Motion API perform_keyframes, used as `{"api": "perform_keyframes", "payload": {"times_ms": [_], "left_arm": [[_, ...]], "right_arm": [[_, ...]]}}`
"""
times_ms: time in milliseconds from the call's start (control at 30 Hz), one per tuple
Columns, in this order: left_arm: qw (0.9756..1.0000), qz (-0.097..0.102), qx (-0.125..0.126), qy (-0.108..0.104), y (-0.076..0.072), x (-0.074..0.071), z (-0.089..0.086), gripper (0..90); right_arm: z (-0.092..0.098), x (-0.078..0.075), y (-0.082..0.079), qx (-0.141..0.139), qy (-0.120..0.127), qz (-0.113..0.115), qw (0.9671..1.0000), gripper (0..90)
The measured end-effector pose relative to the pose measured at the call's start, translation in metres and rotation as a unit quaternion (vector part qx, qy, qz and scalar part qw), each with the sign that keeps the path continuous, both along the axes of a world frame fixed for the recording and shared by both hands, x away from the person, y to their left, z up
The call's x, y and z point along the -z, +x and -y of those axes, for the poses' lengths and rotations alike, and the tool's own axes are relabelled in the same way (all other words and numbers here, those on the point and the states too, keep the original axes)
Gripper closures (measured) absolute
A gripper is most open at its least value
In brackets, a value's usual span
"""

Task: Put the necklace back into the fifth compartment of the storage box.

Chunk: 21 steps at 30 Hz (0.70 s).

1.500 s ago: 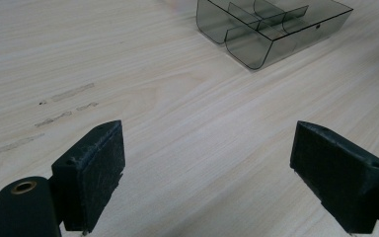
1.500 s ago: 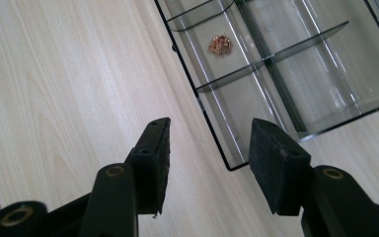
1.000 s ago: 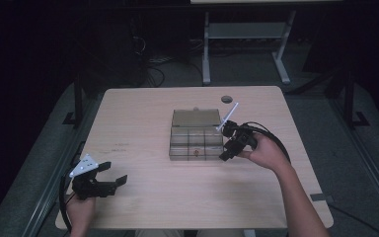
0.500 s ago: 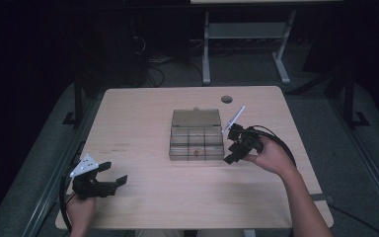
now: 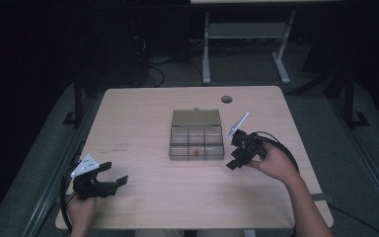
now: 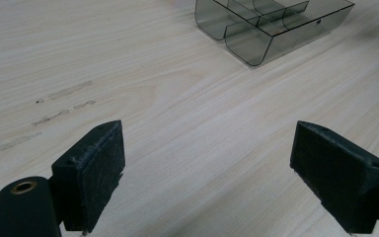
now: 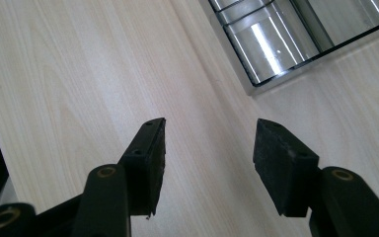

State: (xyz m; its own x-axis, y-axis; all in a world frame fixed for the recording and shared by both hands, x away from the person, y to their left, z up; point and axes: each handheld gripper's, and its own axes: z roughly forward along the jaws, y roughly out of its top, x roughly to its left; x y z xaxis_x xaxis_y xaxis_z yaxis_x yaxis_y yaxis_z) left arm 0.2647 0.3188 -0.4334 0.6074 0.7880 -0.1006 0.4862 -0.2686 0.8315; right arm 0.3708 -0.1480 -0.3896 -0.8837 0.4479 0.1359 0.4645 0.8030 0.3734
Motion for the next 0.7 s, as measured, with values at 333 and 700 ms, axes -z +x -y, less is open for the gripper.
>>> {"api": "perform_keyframes", "payload": {"times_ms": [333, 700], "left_arm": [[1.0000, -0.001, 0.000, -0.001, 0.000, 0.000, 0.001, 13.0], [1.0000, 0.000, -0.001, -0.003, 0.000, 0.000, 0.000, 13.0]], "right_arm": [[0.008, 0.005, -0.010, 0.004, 0.004, 0.007, 1.0000, 45.2], [0.019, 0.014, -0.024, 0.008, 0.010, 0.007, 0.9999, 44.8]]}}
